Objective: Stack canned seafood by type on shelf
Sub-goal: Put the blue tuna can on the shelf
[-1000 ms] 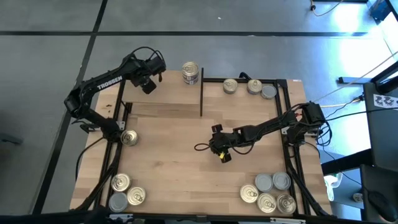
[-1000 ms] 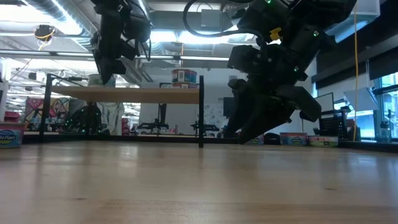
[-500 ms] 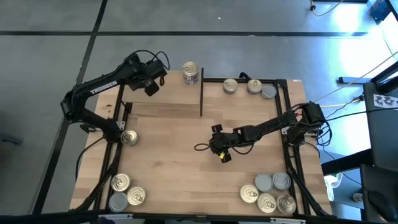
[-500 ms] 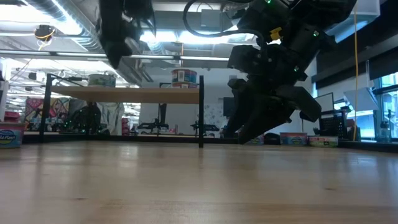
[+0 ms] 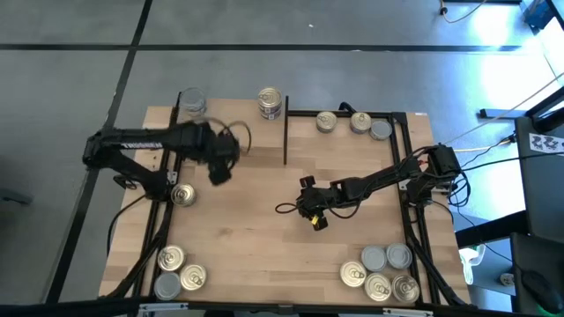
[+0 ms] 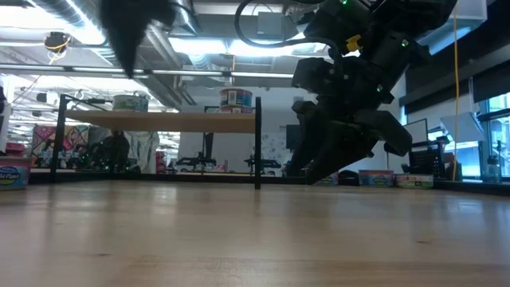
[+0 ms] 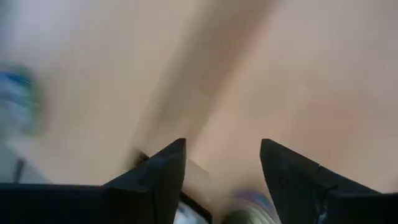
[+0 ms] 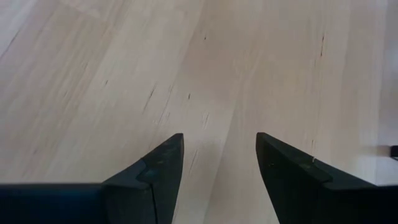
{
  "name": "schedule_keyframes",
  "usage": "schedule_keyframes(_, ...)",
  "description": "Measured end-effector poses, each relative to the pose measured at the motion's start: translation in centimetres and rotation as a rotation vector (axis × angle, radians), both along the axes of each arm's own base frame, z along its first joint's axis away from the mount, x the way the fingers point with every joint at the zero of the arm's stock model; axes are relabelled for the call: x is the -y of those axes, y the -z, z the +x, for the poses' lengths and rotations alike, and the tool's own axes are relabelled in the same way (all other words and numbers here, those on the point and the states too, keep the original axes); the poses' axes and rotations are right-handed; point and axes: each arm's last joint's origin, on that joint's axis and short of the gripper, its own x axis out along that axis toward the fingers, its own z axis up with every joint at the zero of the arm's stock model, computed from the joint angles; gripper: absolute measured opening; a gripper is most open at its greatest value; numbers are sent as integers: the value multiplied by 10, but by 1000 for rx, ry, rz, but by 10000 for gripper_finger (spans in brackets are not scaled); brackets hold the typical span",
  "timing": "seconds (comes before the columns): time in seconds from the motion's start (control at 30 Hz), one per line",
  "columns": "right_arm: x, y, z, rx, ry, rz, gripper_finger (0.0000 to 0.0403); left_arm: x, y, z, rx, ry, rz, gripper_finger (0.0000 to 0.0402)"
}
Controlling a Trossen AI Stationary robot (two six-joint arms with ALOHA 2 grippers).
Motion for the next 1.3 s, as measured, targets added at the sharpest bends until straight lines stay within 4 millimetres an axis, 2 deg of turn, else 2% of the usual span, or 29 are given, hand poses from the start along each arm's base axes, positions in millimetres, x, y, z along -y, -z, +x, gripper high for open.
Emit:
schedule_keyframes(0.13,0,0,0,0,2,9,200,30,21,-4,-47,12,-130,177)
schedule_keyframes(0.23,0,0,0,1,3,10,200,47,38,-9,-82,6,-146,162)
schedule_keyframes(0.37,0,-1,1,9,3,12,200,60,64,-19,-143,-54,-145,144)
schedule_keyframes(0.57,-1,-2,2,31,2,15,200,72,103,-31,-222,-119,-233,126)
schedule_keyframes(0.77,-1,-2,3,33,2,16,200,71,122,-43,-363,-159,-213,110)
schedule_keyframes(1.1,-1,-2,3,33,2,16,200,55,141,-55,-437,-260,-168,80)
schedule_keyframes(1.3,-1,-3,3,43,2,18,200,47,144,-51,-421,-291,-116,59)
